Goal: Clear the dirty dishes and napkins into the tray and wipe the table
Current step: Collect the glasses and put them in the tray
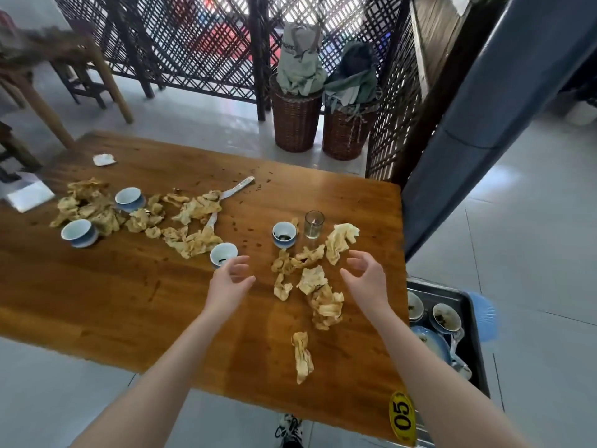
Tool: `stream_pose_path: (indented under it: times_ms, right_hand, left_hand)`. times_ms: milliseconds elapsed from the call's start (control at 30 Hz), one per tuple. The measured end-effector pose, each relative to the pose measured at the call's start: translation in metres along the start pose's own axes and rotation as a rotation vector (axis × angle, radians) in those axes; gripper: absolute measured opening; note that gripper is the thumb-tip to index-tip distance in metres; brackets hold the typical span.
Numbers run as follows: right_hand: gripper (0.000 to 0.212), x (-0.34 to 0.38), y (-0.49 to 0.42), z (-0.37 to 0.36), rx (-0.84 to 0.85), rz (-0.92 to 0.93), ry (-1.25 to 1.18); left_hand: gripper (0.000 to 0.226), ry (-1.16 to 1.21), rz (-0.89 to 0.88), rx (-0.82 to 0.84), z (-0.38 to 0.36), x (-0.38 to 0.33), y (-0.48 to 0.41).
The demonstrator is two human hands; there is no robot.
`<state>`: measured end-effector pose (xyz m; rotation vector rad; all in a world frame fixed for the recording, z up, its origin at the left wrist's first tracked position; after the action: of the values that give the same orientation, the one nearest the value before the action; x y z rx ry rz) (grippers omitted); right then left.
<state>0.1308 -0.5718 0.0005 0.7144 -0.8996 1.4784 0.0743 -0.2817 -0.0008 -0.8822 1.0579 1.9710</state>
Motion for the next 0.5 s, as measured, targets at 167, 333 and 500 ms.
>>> stream_pose_path:
  times_ms: [167, 333, 500]
  right_hand:
    - [0.047, -0.015, -0.053, -0.028, 0.036, -0.064, 0.009]
    - [0.049, -0.037, -0.1, -0.057, 0.089, -0.167, 0.023]
    - [0.059, -0.052, -0.133, -0.091, 0.144, -0.192, 0.037]
  left_hand:
    - [0.041, -0.034, 0.016, -0.01, 0.0, -0.01, -0.047]
    - [0.04, -0.053, 0.047, -0.037, -0.006, -0.027, -0.089]
    - [0.037, -0.047, 0.036, -0.061, -0.001, -0.03, -0.118]
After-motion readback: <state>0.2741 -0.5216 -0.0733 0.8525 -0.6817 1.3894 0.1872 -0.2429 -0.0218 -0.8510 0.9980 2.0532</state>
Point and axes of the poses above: each hand's wrist, its own y-axis away from the middle knuckle, its own z-axis out of the back of the hand, x = y × z, the point moved 6 cm from there along -y, towards the middle knuckle, and after that the axes turned 11 degrees about z, right-handed, at the moved point
